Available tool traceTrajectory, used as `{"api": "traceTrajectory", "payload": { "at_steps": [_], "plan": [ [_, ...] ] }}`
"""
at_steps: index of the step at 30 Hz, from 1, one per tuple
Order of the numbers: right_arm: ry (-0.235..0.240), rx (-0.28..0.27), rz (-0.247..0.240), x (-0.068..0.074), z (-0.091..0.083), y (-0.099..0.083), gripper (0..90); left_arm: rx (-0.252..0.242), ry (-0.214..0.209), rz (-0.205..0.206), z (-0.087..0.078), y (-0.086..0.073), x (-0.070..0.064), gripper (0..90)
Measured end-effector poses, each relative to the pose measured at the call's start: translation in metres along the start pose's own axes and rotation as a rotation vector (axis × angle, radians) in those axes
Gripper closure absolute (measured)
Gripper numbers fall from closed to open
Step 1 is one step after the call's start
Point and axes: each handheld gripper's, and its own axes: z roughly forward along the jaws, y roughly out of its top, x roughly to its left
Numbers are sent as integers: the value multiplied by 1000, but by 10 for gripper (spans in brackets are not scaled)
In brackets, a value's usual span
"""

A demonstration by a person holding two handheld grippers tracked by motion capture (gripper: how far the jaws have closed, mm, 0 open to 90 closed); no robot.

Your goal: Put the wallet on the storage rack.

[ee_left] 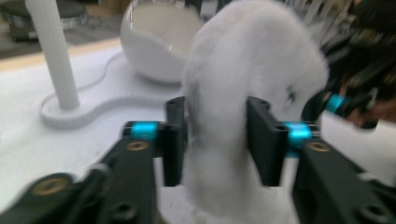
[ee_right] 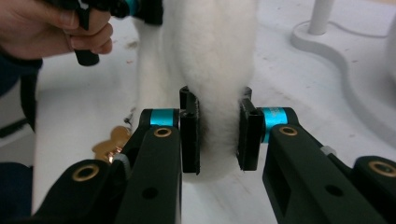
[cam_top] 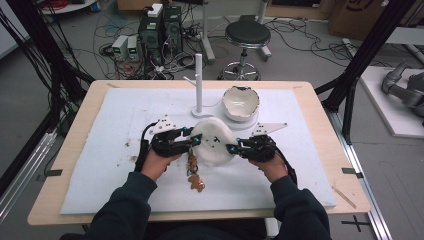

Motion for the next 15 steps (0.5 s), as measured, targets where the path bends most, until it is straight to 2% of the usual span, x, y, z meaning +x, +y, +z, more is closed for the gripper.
{"api": "traceTrajectory", "payload": {
  "at_steps": [3,7,9,10,11,12,13,14,15],
  "plan": [
    [-11,9,-40,1,-6,2,767,-12,-8,-6,-5,5,8,465],
    [7,13,-105,2,-10,7,766,-25,-85,28,-4,15,7,439],
    [29,8,-118,3,-10,9,765,-12,-133,43,1,19,5,436],
    [35,2,-120,3,-11,9,765,10,-165,41,4,21,3,463],
    [34,-6,-119,4,-12,9,763,35,-172,64,6,22,1,566],
    [35,-14,-109,3,-13,10,763,40,-157,78,7,22,0,658],
    [19,-38,-87,1,-17,9,753,29,-168,67,7,22,0,743],
    [19,-38,-87,1,-17,9,753,10,-173,63,6,23,0,743],
    [19,-61,-66,-1,-20,10,732,-13,-169,62,5,24,-1,751]
  ]
}}
